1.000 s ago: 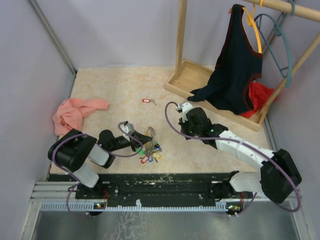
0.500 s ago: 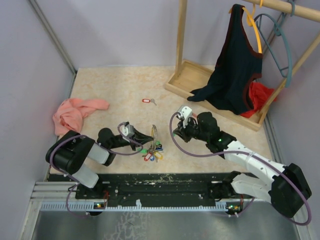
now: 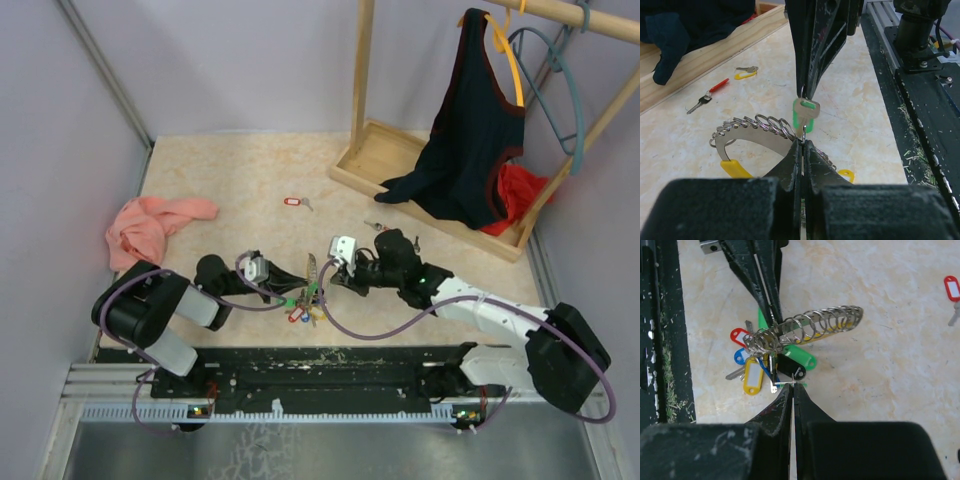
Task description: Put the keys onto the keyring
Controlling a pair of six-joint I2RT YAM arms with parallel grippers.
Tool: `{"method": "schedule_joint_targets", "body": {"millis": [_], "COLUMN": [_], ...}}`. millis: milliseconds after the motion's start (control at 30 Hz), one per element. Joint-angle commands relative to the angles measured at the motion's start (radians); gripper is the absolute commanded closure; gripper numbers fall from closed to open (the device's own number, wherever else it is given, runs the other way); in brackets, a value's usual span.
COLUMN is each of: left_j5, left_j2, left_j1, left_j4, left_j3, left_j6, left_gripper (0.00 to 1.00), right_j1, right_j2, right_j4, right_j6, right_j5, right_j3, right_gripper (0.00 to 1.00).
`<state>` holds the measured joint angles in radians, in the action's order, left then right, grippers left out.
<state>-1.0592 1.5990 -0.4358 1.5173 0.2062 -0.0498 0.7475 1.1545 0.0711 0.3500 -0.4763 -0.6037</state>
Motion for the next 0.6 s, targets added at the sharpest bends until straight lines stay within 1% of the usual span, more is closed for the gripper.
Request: {"method": "schedule_joint_targets", "body": {"millis": [0,100,400,567], "left_j5": [-0.069,-0.075,-0.083,-0.085], "left_j2": [0.006,0.006,0.018,0.024], "left_j1": [0.004,0.003,0.005,0.004], "left_j4": [0.273,0.272,0.272,0.271], "left_j3": [0.022,0.019,0.023,0.025], "left_j6": [-0.053,-0.074,-0.061,-0.067], "left_gripper": [0.99,0.99,1.00,1.00], "right_j1": [0.041,0.067,0.098,0.117], "right_j2": [0.040,0.063,0.098,0.125], "right_j4": [0.026,0.013,0.025,-0.019], "right_j6": [0.113,0.142,0.187,0.213], "right_j5": [-0.029,-0.012,-0.001,0.001], "right_j3": [-0.065,-0.083,-0.103,-0.135], "right_gripper": [1.00,1.00,1.00,1.00]}}
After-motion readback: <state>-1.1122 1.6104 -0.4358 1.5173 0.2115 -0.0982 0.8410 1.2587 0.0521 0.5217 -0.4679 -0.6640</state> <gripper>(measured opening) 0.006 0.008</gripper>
